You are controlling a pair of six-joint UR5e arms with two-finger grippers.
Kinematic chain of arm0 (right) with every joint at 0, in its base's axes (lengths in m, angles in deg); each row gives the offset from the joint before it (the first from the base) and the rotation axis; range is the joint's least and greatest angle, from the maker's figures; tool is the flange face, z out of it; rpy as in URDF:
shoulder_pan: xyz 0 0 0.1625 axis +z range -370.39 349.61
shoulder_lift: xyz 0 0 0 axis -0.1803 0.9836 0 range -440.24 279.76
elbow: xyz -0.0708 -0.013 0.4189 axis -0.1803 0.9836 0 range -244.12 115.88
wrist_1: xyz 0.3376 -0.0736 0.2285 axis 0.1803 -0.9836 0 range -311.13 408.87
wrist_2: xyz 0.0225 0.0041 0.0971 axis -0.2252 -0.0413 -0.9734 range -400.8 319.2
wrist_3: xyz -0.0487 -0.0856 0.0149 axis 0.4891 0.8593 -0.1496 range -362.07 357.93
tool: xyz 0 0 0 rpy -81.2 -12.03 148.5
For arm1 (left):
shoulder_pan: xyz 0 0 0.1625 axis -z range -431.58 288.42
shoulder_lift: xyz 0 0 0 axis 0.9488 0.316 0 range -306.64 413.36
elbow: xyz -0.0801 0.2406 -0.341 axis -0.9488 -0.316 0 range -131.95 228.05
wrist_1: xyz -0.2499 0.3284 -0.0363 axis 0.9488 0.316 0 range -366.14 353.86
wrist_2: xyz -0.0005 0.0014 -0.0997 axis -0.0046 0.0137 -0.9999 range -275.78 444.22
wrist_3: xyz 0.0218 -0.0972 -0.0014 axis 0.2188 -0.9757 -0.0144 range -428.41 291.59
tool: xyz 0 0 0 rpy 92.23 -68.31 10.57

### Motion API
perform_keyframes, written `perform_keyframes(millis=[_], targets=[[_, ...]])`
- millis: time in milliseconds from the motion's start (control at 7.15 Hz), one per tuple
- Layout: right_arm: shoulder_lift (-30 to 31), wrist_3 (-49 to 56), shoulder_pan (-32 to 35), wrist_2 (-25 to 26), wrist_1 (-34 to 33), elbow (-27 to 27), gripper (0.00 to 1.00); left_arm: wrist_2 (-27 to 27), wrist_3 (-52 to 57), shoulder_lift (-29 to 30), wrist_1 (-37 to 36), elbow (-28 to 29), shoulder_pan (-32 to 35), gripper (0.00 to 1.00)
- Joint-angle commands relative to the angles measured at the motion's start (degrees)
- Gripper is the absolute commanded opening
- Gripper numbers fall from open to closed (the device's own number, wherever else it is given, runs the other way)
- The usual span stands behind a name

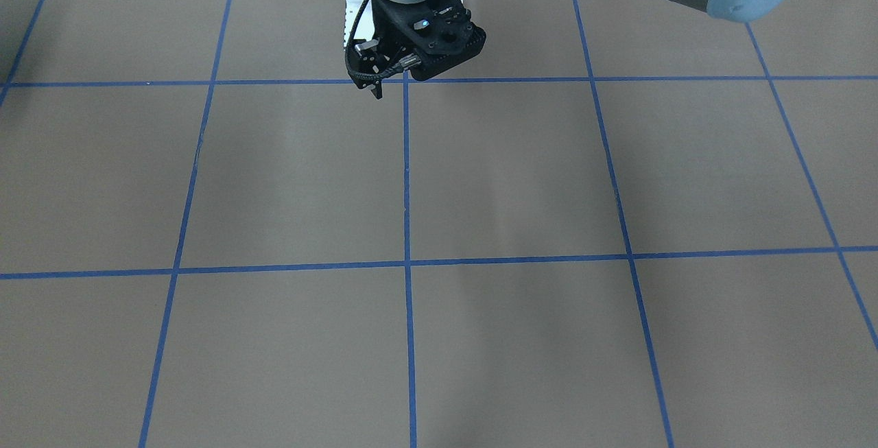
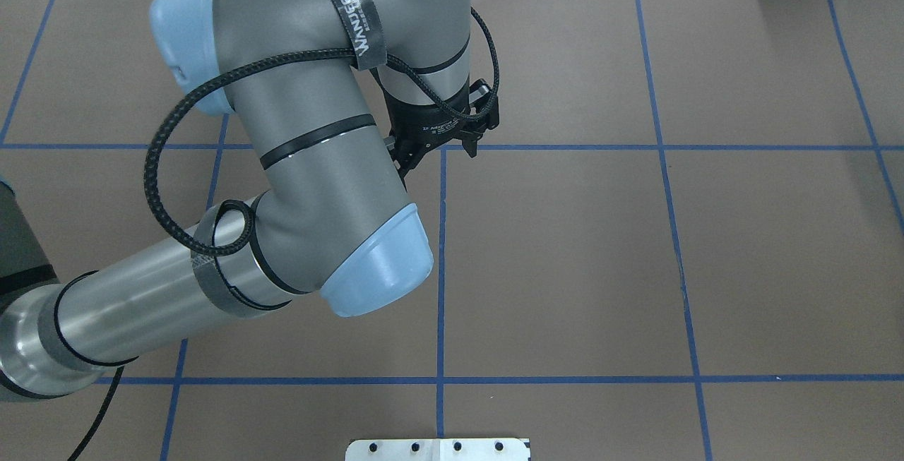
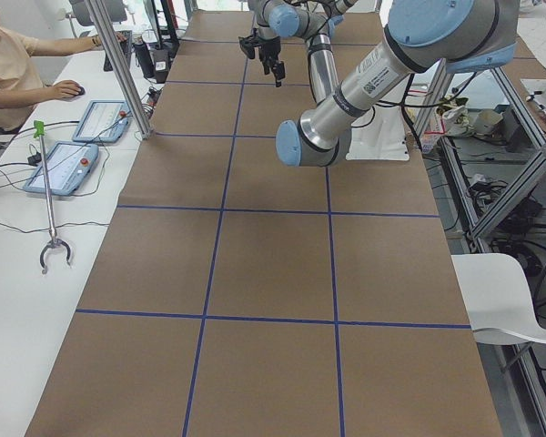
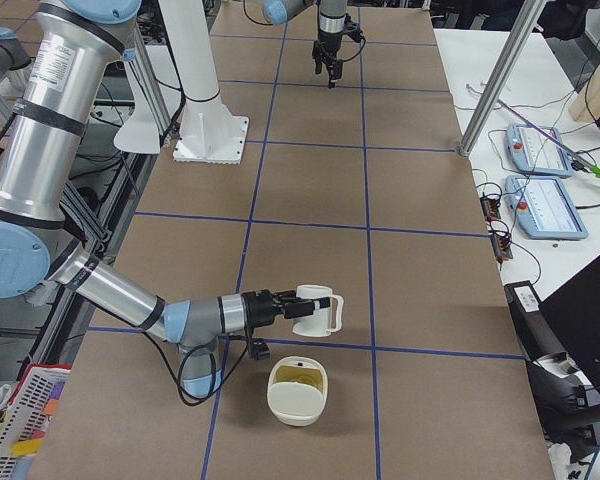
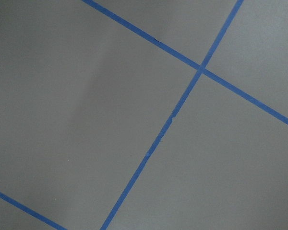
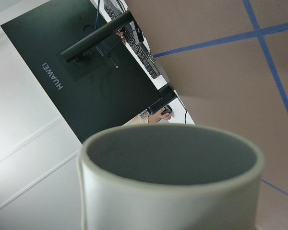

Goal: Left arm hands cup to right arm to dump lemon

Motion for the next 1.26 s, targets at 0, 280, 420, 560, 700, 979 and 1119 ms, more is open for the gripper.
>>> perform_keyframes(millis=[0,280,420,560,700,979,1119], targets=[[-2.65,12.39,-1.36,-0.27,-10.02,-7.36,0.08,-0.18,0.0,0.15,0.24,-0.01,-0.61,1.0],[-9.68,30.42,-5.38,-0.18,-21.3,-10.38,0.08,-0.36,1.23,-0.37,0.42,-2.19,-0.36,1.0],[-11.88,40.98,-8.2,0.17,-23.5,-10.74,0.08,-0.1,2.19,-0.37,0.59,-2.12,-0.27,1.0],[-14.59,48.22,-10.05,0.44,-31.7,-13.7,0.08,-0.1,2.81,-0.37,0.86,-2.11,0.34,1.0],[-17.67,56.47,-12.68,2.53,-43.44,-18.6,0.09,-0.1,2.99,-0.37,1.3,-2.11,0.87,1.0],[-23.03,75.02,-22.85,15.66,-55.91,-22.51,0.09,-0.1,3.08,-0.37,1.56,-1.59,2.71,1.0],[-29.32,76.06,-26.56,20.69,-65.96,-23.91,0.09,-0.1,3.17,-0.37,1.56,-1.5,3.85,1.0]])
